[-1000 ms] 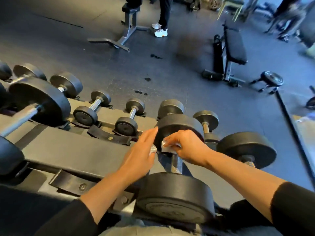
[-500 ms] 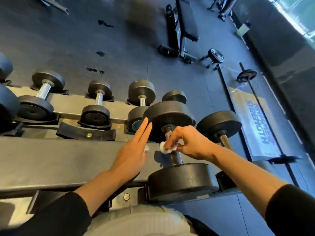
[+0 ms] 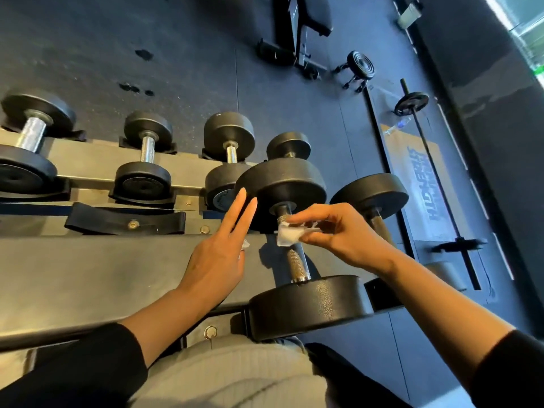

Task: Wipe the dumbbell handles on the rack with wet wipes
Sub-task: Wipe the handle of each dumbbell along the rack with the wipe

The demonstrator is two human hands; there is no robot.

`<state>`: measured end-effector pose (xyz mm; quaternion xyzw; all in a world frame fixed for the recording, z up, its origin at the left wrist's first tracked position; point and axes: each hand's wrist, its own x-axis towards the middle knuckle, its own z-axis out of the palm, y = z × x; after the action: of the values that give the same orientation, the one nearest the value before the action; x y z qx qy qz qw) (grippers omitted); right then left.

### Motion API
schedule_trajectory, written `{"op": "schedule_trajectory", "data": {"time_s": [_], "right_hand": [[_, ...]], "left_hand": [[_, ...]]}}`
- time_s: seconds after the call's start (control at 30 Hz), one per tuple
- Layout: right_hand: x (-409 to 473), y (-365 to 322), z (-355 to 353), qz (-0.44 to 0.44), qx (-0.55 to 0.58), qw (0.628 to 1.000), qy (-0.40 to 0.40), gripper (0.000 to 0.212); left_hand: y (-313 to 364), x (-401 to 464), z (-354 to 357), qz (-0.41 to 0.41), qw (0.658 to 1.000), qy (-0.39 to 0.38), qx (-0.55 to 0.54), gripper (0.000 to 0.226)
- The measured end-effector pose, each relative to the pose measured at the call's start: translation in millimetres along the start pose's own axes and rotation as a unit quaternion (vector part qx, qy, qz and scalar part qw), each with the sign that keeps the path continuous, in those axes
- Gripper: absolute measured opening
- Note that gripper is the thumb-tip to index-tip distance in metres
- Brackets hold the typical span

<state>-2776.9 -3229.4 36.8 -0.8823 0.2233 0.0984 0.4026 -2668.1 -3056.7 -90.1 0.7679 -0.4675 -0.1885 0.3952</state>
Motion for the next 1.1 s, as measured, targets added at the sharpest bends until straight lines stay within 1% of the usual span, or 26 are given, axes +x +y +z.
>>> {"op": "schedule_trajectory", "data": {"time_s": [0.03, 0.1, 0.17, 0.27, 0.3, 0.37, 0.43, 0.53, 0.67, 0.77, 0.87, 1.0, 1.1], "right_hand": [[1, 2, 4, -0.003, -0.033, 0.999, -0.02, 0.027], [-1, 4, 6, -0.006, -0.049, 0.997, -0.053, 0.023], [-7, 3, 4, 0.003, -0.024, 0.997, -0.075, 0.021], [-17, 1, -1, 0.049, 0.048, 0.993, -0.099, 0.021], [-19, 1, -1, 0.052, 0.054, 0.993, -0.087, 0.021], [-18, -2, 1, 0.041, 0.05, 0.997, -0.035, 0.019], [-13, -12, 4, 0.03, 0.068, 0.997, 0.019, 0.02], [1, -38, 11, 0.011, 0.089, 0.994, 0.057, 0.023], [33, -77, 32, -0.033, 0.052, 0.996, 0.06, 0.022], [59, -108, 49, -0.079, 0.026, 0.996, 0.029, 0.021], [82, -139, 68, -0.144, 0.01, 0.99, -0.001, 0.022], [102, -177, 96, -0.22, 0.0, 0.975, -0.041, 0.022], [111, -200, 121, -0.263, 0.027, 0.962, -0.069, 0.025]], "left_hand": [[0, 0, 0, 0.0, 1.0, 0.002, 0.002, 0.096], [0, 0, 1, 0.0, 1.0, 0.005, 0.004, 0.096], [0, 0, 2, 0.0, 1.0, 0.011, 0.006, 0.097], [-1, -1, 2, 0.007, 1.0, 0.022, -0.001, 0.098], [-2, -1, 1, 0.013, 1.0, 0.025, -0.009, 0.099], [-2, -3, -3, 0.024, 0.999, 0.031, -0.028, 0.098], [-1, -5, -11, 0.028, 0.998, 0.043, -0.045, 0.091], [5, -8, -33, 0.036, 0.995, 0.079, -0.048, 0.083], [3, -15, -77, 0.033, 0.987, 0.154, 0.007, 0.083], [-4, -28, -112, -0.006, 0.976, 0.213, 0.037, 0.079], [-12, -48, -137, -0.047, 0.959, 0.269, 0.075, 0.076], [-6, -83, -167, -0.097, 0.934, 0.308, 0.154, 0.074], [8, -114, -195, -0.123, 0.906, 0.327, 0.241, 0.066]]}}
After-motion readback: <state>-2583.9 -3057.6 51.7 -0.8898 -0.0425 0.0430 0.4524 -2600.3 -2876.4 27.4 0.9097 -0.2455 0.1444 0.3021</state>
